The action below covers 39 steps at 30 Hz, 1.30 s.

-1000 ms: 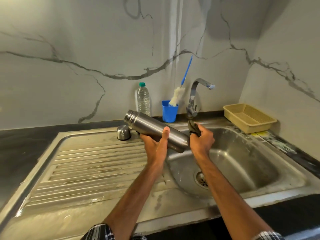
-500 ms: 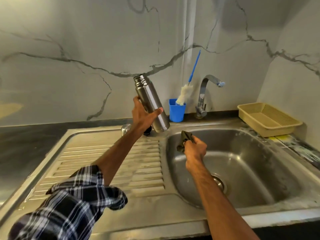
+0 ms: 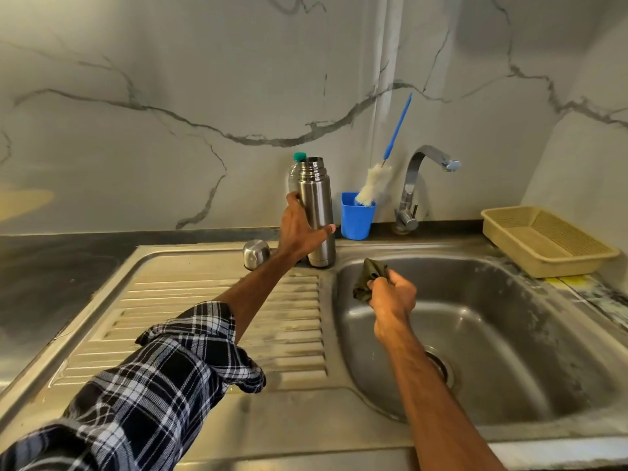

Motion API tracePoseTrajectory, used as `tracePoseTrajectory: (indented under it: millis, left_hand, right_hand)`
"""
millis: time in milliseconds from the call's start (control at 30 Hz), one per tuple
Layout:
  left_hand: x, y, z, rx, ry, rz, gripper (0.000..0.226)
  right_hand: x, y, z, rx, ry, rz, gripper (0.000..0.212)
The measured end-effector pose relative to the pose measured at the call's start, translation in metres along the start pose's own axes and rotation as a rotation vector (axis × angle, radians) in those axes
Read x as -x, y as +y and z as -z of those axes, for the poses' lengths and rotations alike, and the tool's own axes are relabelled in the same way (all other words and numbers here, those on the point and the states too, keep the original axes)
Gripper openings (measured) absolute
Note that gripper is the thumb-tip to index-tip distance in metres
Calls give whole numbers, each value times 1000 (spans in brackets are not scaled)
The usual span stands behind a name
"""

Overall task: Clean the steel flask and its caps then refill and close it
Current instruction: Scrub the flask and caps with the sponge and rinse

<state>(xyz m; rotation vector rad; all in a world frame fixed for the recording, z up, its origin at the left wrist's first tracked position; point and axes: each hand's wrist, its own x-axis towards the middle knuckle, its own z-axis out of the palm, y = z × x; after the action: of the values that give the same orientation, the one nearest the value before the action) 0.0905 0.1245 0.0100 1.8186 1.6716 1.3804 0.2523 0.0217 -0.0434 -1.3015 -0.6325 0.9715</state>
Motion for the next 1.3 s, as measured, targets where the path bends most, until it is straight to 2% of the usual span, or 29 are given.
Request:
tracePoseTrajectory:
  millis: [333,667,833,1033,1200,1300]
  left_hand:
    - [6,-6,-4,-84,-34,-91,96]
    - [4,-11,1,-242,-59,-67,94]
    - [2,-15,2,-208,-106,-17,83]
    - [-6,-11,11,-255,-200,-33,77]
    - [-8,-18,17,-256,-276,-59,83]
    - [-9,-30,23,-360,-361,-75,82]
  right_hand:
    - [-2,3,-1,15,-38,-11,37]
    - [-2,2,-1,15,-49,-31,36]
    - [-1,1,-1,20,-59,-41,40]
    - [-2,2,0,18,-58,-53,40]
    - [-2,3,0,39,-68,-51,39]
    - [-1,2,0,29,-68,-53,40]
